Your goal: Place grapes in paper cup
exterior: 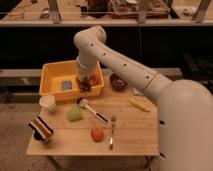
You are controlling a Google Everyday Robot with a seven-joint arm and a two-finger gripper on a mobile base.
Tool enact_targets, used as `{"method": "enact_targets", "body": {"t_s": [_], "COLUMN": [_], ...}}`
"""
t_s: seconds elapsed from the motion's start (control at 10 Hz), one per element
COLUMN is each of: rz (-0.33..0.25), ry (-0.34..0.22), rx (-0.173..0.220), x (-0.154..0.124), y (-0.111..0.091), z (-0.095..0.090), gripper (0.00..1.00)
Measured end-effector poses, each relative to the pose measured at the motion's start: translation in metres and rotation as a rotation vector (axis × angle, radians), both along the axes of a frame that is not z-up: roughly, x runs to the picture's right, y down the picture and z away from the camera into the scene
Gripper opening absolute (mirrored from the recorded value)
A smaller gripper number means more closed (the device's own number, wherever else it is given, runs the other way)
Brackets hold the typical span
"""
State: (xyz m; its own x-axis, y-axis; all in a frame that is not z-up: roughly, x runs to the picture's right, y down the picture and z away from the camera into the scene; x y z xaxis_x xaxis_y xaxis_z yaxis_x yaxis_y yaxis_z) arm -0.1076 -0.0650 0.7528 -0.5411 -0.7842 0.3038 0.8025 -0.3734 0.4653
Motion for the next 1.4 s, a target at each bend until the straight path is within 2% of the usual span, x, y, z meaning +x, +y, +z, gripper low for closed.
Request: {"method": "enact_targets", "body": {"t_s": [0.5,0.7,0.9,1.0,1.2,1.4], "rz": [-0.002,0.002,0.058,0.073,0.101,0.101], "ry": [-0.002,-0.033,-0.13,-0.172,-0.296,-0.396], "rx": [0.001,0.025,0.119,0.141,0.195,0.216], "x": [-0.001,-0.005,-0.028,-0.046,-0.101,-0.147], "y": [0.0,-0.003,-0.018,-0.022,-0.034,-0.04], "z": [0.0,-0.003,-0.017,-0.021,-0.032,-0.039], "gripper": [0.07,0.07,0.07,0.07,0.07,0.07]}}
